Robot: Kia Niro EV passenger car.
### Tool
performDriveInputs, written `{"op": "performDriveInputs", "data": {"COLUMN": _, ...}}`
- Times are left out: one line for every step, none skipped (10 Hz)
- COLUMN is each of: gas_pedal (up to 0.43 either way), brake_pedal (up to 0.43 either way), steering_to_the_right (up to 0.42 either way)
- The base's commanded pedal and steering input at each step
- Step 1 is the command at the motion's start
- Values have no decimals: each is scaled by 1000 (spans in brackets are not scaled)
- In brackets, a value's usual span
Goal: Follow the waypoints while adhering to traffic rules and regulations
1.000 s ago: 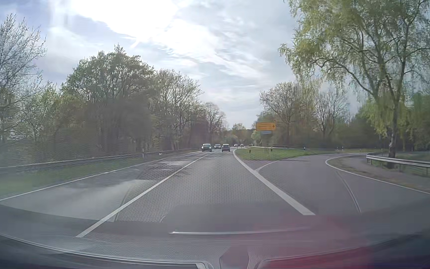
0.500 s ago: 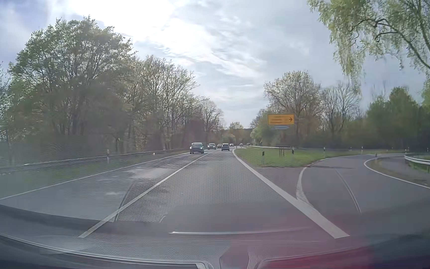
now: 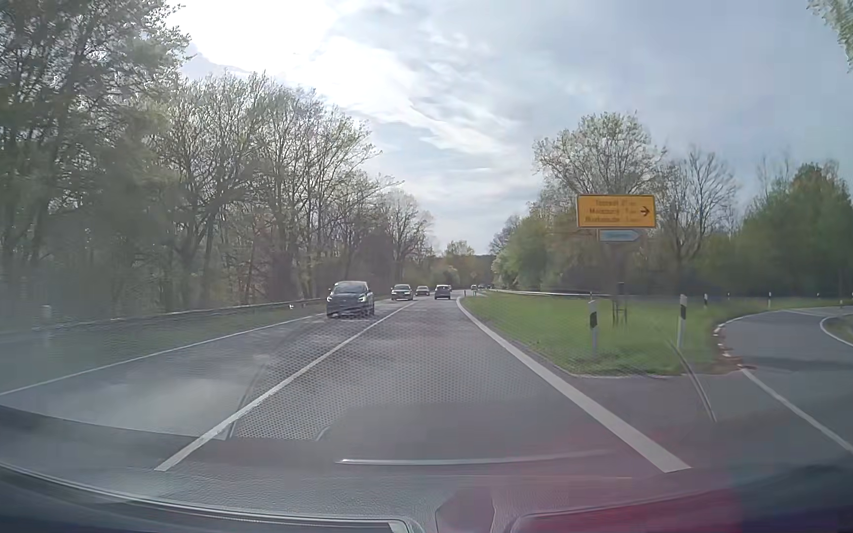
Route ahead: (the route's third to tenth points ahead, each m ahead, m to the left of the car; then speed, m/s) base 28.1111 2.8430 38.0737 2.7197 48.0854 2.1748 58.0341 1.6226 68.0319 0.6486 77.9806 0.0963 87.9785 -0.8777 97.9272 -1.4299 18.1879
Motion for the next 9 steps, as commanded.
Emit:
{"op": "performDriveInputs", "data": {"gas_pedal": 98, "brake_pedal": 0, "steering_to_the_right": 5}}
{"op": "performDriveInputs", "data": {"gas_pedal": 98, "brake_pedal": 0, "steering_to_the_right": 4}}
{"op": "performDriveInputs", "data": {"gas_pedal": 98, "brake_pedal": 0, "steering_to_the_right": 2}}
{"op": "performDriveInputs", "data": {"gas_pedal": 98, "brake_pedal": 0, "steering_to_the_right": 0}}
{"op": "performDriveInputs", "data": {"gas_pedal": 98, "brake_pedal": 0, "steering_to_the_right": 0}}
{"op": "performDriveInputs", "data": {"gas_pedal": 98, "brake_pedal": 0, "steering_to_the_right": 0}}
{"op": "performDriveInputs", "data": {"gas_pedal": 98, "brake_pedal": 0, "steering_to_the_right": 0}}
{"op": "performDriveInputs", "data": {"gas_pedal": 98, "brake_pedal": 0, "steering_to_the_right": 0}}
{"op": "performDriveInputs", "data": {"gas_pedal": 98, "brake_pedal": 0, "steering_to_the_right": 0}}
